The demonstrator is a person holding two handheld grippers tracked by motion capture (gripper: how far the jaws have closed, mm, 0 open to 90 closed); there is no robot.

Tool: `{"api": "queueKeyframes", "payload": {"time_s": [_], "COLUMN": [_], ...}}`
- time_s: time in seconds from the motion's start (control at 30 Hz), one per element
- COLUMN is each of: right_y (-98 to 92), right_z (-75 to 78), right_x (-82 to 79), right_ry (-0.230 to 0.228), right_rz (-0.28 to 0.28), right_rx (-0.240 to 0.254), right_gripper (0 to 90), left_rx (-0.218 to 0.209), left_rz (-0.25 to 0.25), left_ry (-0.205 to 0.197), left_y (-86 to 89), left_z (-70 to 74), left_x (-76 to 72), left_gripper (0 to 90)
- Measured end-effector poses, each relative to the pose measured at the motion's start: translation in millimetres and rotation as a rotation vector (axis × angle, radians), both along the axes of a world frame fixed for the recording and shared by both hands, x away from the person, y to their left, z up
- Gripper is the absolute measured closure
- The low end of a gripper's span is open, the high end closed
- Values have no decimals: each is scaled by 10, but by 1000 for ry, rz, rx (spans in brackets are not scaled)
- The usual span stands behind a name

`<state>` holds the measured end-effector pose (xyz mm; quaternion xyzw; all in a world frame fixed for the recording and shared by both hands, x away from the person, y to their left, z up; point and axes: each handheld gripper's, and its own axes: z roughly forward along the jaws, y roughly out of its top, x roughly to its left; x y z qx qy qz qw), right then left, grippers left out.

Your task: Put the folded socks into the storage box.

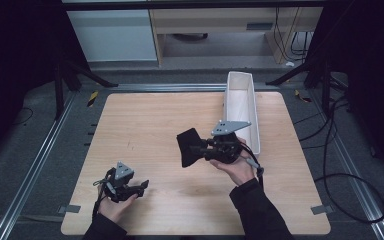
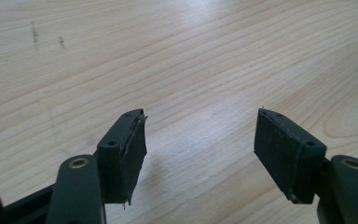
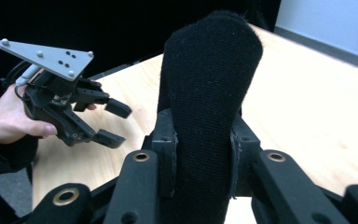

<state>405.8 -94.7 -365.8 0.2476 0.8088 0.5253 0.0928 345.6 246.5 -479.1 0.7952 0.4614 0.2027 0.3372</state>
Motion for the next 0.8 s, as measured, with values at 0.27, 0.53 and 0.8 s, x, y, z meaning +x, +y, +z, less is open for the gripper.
{"api": "queueKeyframes", "payload": {"time_s": [0.27, 0.53, 0.8], "right_y": [-255, -500, -712], "right_z": [344, 760, 965], "right_x": [106, 228, 412], "right_ry": [-76, -137, -154], "right_rz": [-14, -26, -23], "right_rx": [-73, -149, -270], "right_gripper": [700, 700, 700], "left_rx": [-1, -5, -7], "left_rz": [31, 39, 39], "left_ry": [-12, -14, -10], "left_y": [103, 120, 133], "left_z": [11, 15, 11], "left_x": [24, 31, 42], "left_gripper": [337, 338, 339]}}
